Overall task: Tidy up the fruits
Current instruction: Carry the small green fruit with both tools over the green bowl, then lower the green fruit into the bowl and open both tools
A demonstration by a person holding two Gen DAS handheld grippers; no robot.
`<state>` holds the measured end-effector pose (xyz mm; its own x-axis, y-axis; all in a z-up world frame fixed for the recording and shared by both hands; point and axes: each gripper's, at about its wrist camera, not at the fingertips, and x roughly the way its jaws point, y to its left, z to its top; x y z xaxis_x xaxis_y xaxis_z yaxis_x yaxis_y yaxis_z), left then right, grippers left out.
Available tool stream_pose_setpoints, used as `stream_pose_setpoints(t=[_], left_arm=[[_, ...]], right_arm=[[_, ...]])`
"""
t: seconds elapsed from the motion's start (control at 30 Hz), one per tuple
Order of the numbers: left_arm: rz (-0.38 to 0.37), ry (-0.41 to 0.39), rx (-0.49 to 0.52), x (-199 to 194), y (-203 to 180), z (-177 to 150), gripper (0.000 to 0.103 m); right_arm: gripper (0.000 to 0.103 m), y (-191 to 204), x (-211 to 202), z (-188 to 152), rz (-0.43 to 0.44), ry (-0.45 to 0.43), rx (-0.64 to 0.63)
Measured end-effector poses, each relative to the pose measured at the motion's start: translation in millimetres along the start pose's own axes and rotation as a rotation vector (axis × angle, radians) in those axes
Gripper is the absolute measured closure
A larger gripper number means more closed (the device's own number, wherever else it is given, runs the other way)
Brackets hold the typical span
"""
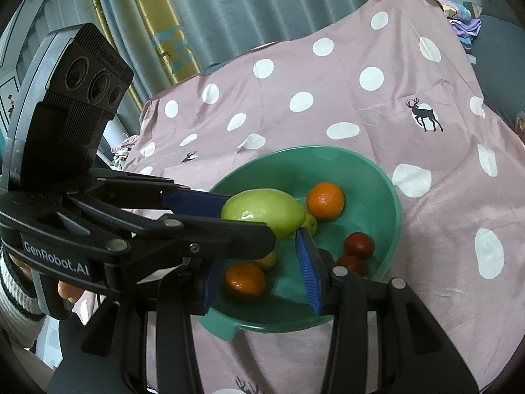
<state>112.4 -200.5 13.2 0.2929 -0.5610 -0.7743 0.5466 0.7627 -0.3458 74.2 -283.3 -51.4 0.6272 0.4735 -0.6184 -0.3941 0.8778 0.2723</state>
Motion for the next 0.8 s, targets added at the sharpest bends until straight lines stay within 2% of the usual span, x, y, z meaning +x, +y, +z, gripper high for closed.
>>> stream_pose_setpoints(t=[0.8], left_arm=[[-0.027, 0.037, -0.053, 21, 18, 1, 0.057]], right_arm=[[0.060, -12, 20, 3, -0.010, 0.085, 0.028]])
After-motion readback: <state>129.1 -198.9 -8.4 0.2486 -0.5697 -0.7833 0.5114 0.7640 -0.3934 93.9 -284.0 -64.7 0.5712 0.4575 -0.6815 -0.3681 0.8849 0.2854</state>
